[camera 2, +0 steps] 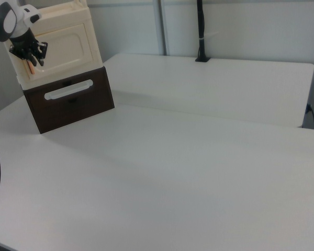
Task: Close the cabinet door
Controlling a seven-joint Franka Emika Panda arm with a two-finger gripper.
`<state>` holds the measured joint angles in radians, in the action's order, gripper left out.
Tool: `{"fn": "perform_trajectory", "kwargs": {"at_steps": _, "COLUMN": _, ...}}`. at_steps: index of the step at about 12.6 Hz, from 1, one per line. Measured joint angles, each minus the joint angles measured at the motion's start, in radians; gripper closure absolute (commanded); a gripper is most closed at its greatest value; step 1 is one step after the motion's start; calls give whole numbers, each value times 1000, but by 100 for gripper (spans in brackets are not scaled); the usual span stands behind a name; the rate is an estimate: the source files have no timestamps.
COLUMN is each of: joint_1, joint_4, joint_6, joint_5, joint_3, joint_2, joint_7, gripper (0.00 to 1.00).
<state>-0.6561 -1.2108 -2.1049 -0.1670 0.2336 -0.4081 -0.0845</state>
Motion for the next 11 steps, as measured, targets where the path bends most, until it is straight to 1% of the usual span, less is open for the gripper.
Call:
{"fn": "perform_trajectory", "kwargs": {"at_steps": 5, "joint_1": -44, "joint_4": 4, "joint_6": -137, "joint_5": 20, "joint_3": 0, "joint_2": -13, "joint_7": -7, "gripper": 74}}
{"fn": "perform_trajectory", "kwargs": {"at_steps": 8, "joint_1": -55, "joint_4": 4, "joint_6": -246, "joint_5": 22, "joint_3": 0, "joint_2": -44, "joint_7": 15, "gripper": 74}}
{"fn": "perform_trajectory", "kwargs": {"at_steps": 10, "joint_1": -55, "joint_4": 5, "joint_6": -248, "joint_5": 27, "joint_3": 1, "joint_2": -44, "joint_7": 15, "gripper": 74}}
{"fn": "perform_trajectory", "kwargs": {"at_steps": 11, "joint_1": -47, "joint_4": 5, "joint_6": -248, "joint_5": 41, "joint_3": 1, "joint_2": -38, "joint_7": 17, "gripper": 74}}
